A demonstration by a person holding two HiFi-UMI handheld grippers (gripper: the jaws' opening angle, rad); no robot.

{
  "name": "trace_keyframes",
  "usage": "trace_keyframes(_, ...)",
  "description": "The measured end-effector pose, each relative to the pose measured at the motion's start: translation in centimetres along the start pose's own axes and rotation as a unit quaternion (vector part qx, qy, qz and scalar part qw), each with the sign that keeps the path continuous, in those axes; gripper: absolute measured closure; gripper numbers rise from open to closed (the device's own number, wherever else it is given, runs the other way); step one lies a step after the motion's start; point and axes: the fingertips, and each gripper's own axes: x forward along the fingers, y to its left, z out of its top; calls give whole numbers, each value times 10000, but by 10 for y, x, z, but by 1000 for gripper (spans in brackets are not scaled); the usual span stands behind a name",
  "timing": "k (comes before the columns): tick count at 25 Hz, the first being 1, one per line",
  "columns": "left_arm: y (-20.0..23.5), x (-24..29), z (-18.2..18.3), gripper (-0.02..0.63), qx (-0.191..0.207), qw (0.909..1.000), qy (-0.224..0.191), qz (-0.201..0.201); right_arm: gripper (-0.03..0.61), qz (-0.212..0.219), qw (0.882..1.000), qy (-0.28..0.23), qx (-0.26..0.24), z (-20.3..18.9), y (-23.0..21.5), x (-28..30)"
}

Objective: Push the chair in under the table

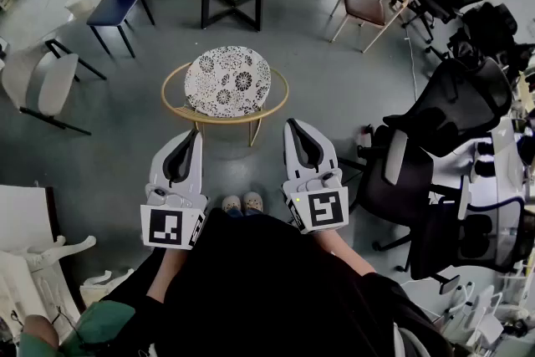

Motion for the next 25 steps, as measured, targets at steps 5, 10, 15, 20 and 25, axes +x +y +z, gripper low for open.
trace_keyframes(5, -6, 7, 6, 606, -179, 9997, -127, 108, 558, 81, 9999, -58, 119, 1, -10, -1)
trace_keyframes(10, -9, 13, 7, 606, -132, 9997, -175, 130, 557, 253, 9991, -224, 236, 2, -15, 4)
trace_keyframes(15, -8, 12, -2, 606, 3, 9999, -25, 164, 557, 371, 9988, -216, 219, -1, -18, 7)
trace_keyframes(20, -2, 21, -10, 606, -89, 9997, 4, 247, 557, 435, 9988, -131, 205, -11, -24, 18)
trace_keyframes(25, 16, 39, -17, 606, -135, 9997, 28, 196, 557, 499, 9986, -20, 181, -18, -20, 40)
